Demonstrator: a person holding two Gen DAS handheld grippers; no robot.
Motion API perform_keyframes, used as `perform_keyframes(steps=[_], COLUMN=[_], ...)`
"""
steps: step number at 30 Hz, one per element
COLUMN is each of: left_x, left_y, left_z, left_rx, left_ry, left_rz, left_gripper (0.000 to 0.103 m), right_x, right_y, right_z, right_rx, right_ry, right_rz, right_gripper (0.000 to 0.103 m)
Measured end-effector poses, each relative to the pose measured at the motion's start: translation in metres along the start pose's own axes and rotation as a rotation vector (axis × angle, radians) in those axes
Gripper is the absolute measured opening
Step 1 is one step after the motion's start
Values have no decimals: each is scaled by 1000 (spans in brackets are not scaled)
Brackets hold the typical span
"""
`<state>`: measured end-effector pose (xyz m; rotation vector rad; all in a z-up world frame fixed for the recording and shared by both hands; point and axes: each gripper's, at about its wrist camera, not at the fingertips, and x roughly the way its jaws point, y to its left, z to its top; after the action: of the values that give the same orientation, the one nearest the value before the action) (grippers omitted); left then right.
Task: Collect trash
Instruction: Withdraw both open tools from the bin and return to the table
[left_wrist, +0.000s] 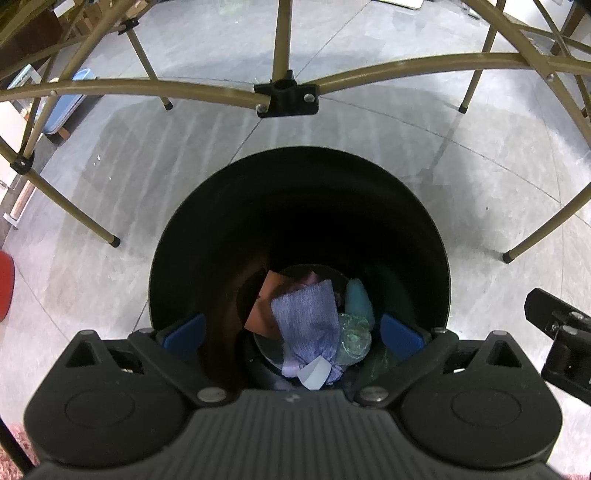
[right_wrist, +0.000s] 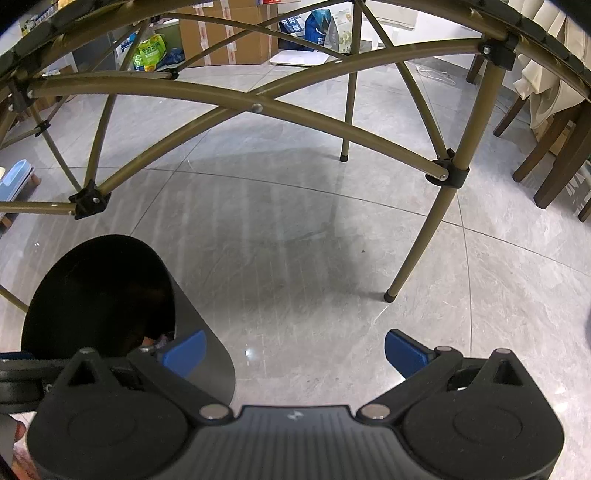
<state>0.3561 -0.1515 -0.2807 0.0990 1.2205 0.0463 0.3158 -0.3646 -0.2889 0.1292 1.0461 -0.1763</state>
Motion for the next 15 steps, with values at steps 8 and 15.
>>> perform_keyframes(steps=[8, 15], left_x=[-21, -34], left_y=[2, 4], left_z=[2, 3], left_rx=[8, 3], left_ry=[-72, -118], left_rz=[-6, -17], left_gripper=[103, 103], right_x=[-6, -16], right_y=[0, 2], right_z=[2, 5], right_rx=[-6, -11], right_ry=[-19, -50], right_rz=[4, 22], right_gripper=[103, 103])
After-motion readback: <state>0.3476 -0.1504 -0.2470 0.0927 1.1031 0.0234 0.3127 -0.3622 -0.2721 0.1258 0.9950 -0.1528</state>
